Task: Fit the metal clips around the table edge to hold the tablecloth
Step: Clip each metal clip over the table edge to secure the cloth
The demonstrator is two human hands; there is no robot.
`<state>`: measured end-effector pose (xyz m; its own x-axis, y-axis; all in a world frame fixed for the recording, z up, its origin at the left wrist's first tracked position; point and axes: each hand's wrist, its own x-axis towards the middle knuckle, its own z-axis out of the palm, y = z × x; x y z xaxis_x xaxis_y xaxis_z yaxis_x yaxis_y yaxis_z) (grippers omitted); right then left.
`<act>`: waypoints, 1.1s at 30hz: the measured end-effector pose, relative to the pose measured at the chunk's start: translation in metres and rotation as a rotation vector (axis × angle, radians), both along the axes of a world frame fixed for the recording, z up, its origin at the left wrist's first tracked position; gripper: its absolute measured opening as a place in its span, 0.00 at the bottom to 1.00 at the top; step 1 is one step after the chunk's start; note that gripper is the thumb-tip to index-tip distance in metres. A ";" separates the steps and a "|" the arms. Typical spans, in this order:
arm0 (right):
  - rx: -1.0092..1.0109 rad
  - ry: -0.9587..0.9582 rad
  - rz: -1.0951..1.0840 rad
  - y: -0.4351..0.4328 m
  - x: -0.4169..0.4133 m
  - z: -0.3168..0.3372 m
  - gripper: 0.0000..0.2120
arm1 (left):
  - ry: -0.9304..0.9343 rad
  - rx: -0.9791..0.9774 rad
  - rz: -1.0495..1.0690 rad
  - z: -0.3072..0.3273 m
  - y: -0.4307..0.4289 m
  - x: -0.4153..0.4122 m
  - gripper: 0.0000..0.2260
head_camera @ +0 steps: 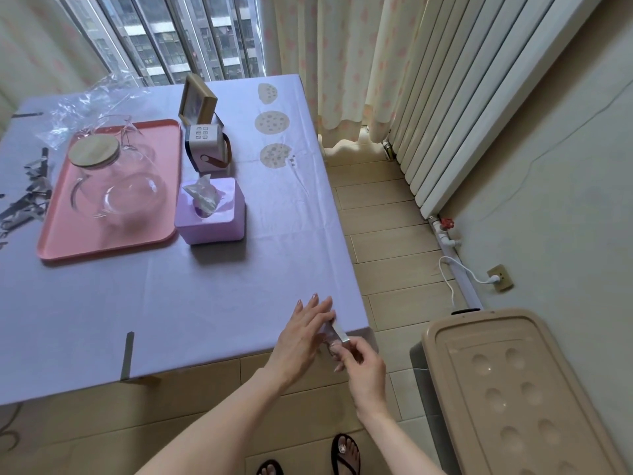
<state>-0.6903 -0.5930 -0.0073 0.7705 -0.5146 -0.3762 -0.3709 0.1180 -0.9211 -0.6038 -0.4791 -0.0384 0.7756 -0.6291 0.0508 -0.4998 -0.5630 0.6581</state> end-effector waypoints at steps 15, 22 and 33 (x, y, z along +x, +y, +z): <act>-0.168 0.011 -0.101 0.029 -0.010 -0.008 0.17 | -0.051 0.049 -0.024 0.004 0.001 0.002 0.11; -0.307 0.013 0.041 0.039 -0.029 -0.020 0.14 | -0.050 0.066 -0.052 0.006 0.002 0.004 0.08; -0.420 -0.120 0.178 0.013 -0.024 -0.027 0.09 | -0.016 0.073 -0.055 0.009 0.004 0.004 0.23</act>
